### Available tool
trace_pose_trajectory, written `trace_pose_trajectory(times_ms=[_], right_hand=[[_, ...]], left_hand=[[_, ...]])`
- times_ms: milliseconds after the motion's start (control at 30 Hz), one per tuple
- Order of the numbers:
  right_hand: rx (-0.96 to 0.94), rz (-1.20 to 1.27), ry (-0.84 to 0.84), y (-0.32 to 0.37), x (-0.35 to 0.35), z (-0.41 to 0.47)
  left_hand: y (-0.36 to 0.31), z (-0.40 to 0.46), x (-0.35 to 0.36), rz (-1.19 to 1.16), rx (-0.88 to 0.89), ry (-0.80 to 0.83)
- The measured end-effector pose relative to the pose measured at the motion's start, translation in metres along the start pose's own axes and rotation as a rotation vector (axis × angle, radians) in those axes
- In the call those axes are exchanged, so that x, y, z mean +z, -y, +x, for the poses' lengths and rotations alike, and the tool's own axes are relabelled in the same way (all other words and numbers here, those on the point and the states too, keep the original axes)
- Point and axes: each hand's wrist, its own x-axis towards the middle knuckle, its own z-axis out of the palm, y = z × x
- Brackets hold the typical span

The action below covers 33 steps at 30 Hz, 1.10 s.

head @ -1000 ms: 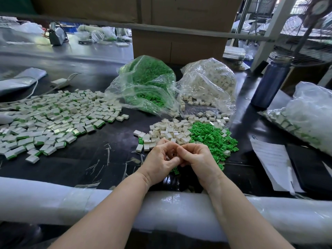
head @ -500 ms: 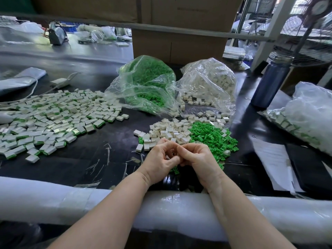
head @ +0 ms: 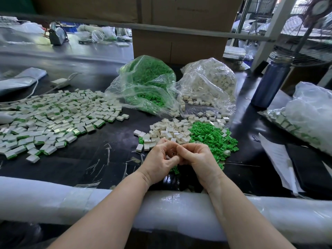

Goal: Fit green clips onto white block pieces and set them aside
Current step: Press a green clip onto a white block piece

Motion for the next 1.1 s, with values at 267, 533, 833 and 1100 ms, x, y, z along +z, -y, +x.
trace_pose_trajectory(times_ms=[267, 533, 833, 1100], right_hand=[[0.007, -0.048, -0.01, 0.0002, -0.0005, 0.0004], [0.005, -0.072, -0.019, -0.0002, -0.0007, 0.0003], [0.009, 0.025, 0.019, -0.0012, -0.0008, 0.0012], [-0.015, -0.06, -0.019, -0.0018, -0.0006, 0.0016]], left_hand=[[0.0015, -0.0001, -0.0005, 0.018, 0.024, -0.009], [0.0006, -0.0002, -0.0007, 0.023, 0.019, 0.007], [0.001, 0.0007, 0.0001, 0.003, 0.023, -0.009], [0.0011, -0.001, -0.0005, 0.018, 0.027, -0.001]])
